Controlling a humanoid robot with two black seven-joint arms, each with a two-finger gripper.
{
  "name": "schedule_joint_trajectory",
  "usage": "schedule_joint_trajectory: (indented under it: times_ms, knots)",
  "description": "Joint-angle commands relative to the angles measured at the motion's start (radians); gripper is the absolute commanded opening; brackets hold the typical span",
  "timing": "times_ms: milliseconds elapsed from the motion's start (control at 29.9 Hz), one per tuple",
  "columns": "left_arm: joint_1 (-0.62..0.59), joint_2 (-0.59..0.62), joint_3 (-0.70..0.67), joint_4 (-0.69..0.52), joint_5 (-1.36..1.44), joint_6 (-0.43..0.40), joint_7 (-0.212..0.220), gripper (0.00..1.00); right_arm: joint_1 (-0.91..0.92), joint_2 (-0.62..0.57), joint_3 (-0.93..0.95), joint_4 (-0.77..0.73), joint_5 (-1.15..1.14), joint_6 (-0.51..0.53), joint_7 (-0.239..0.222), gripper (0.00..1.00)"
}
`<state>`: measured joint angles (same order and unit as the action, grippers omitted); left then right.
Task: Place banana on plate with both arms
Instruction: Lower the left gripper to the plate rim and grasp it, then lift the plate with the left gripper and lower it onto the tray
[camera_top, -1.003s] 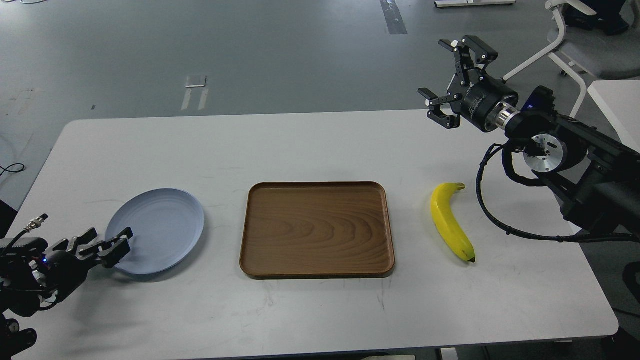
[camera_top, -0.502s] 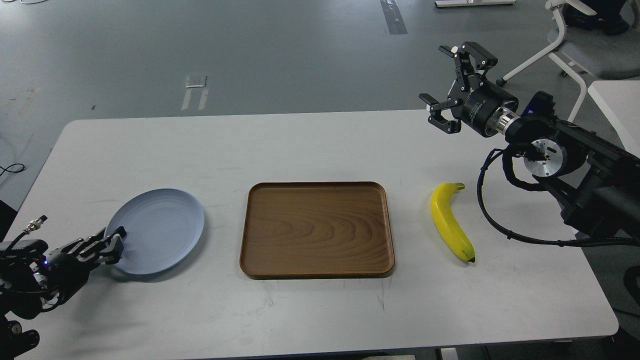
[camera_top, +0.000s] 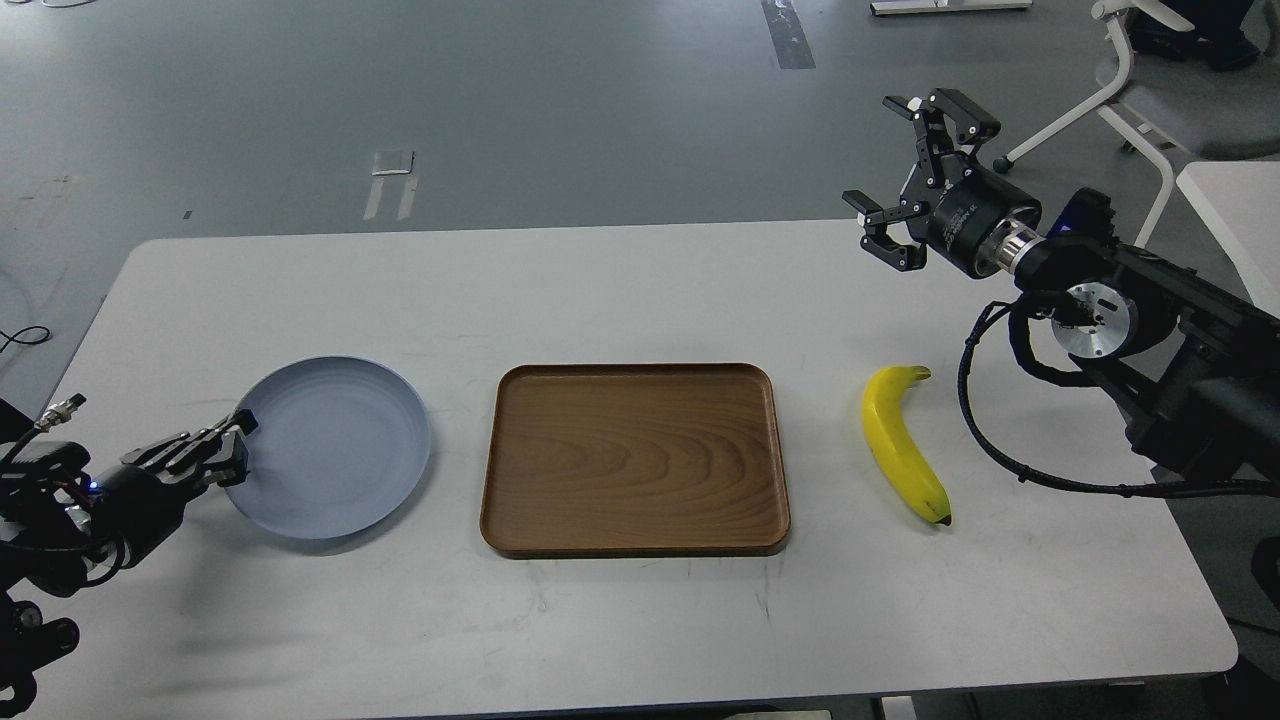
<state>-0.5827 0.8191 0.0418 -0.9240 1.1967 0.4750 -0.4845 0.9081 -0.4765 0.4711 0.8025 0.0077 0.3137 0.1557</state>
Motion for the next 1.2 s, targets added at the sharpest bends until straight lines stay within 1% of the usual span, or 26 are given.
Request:
schedule_joint_trajectory:
  times_ms: [0,67,100,134,201,268,334,401,435,468,502,535,602,669,736,936,1171]
  knots:
    - [-0.103,0.014,0.004,-0.131,0.026,-0.007,-0.004,0.0,0.0,-0.03,0.007,0.001,0.002,0.001,0.001,1.0]
    - [-0.17,0.017,0.009,-0.208,0.052,-0.019,-0.004,0.0,-0.001,-0.054,0.009,0.004,0.002,-0.001,0.002,1.0]
    - [-0.192,0.014,0.009,-0.228,0.064,-0.029,-0.004,0.0,-0.001,-0.062,0.011,0.009,0.002,-0.001,0.002,1.0]
    - [-0.234,0.003,0.009,-0.252,0.084,-0.059,-0.004,0.0,-0.006,-0.08,0.012,0.023,0.002,-0.002,0.002,1.0]
    - [-0.273,-0.023,0.009,-0.262,0.092,-0.094,-0.004,0.0,-0.012,-0.099,0.012,0.04,0.003,-0.005,0.002,1.0]
    - [-0.337,-0.108,0.012,-0.25,0.093,-0.151,-0.004,0.0,-0.018,-0.134,0.021,0.064,0.003,-0.007,0.002,1.0]
    - [-0.362,-0.161,0.019,-0.245,0.093,-0.182,-0.004,0.0,-0.032,-0.158,0.024,0.081,0.003,-0.007,0.002,1.0]
    - [-0.368,-0.201,0.035,-0.242,0.095,-0.193,-0.004,0.0,-0.038,-0.177,0.026,0.093,0.003,-0.007,0.002,1.0]
    - [-0.377,-0.254,0.061,-0.224,0.093,-0.194,-0.004,0.0,-0.044,-0.195,0.03,0.104,0.003,-0.007,0.002,1.0]
    - [-0.385,-0.318,0.087,-0.175,0.093,-0.194,-0.004,0.0,-0.055,-0.209,0.037,0.116,0.003,-0.007,0.002,1.0]
    - [-0.385,-0.354,0.102,-0.141,0.093,-0.194,-0.004,0.0,-0.063,-0.215,0.041,0.122,0.003,-0.007,0.004,1.0]
    - [-0.385,-0.421,0.134,-0.06,0.093,-0.194,-0.004,0.0,-0.073,-0.224,0.049,0.133,0.003,-0.007,0.005,1.0]
    - [-0.382,-0.484,0.167,0.022,0.092,-0.194,-0.004,0.0,-0.083,-0.232,0.057,0.141,0.003,-0.007,0.007,1.0]
    - [-0.379,-0.587,0.196,0.143,0.092,-0.194,-0.004,0.0,-0.092,-0.246,0.066,0.155,0.003,-0.007,0.011,1.0]
    - [-0.378,-0.632,0.197,0.189,0.092,-0.196,-0.004,0.0,-0.098,-0.257,0.069,0.162,0.003,-0.007,0.011,1.0]
    - [-0.379,-0.646,0.201,0.215,0.092,-0.202,-0.004,0.0,-0.121,-0.266,0.077,0.17,0.005,-0.007,0.027,1.0]
    - [-0.365,-0.633,0.205,0.214,0.093,-0.202,-0.004,0.0,-0.124,-0.263,0.077,0.172,0.005,-0.007,0.027,1.0]
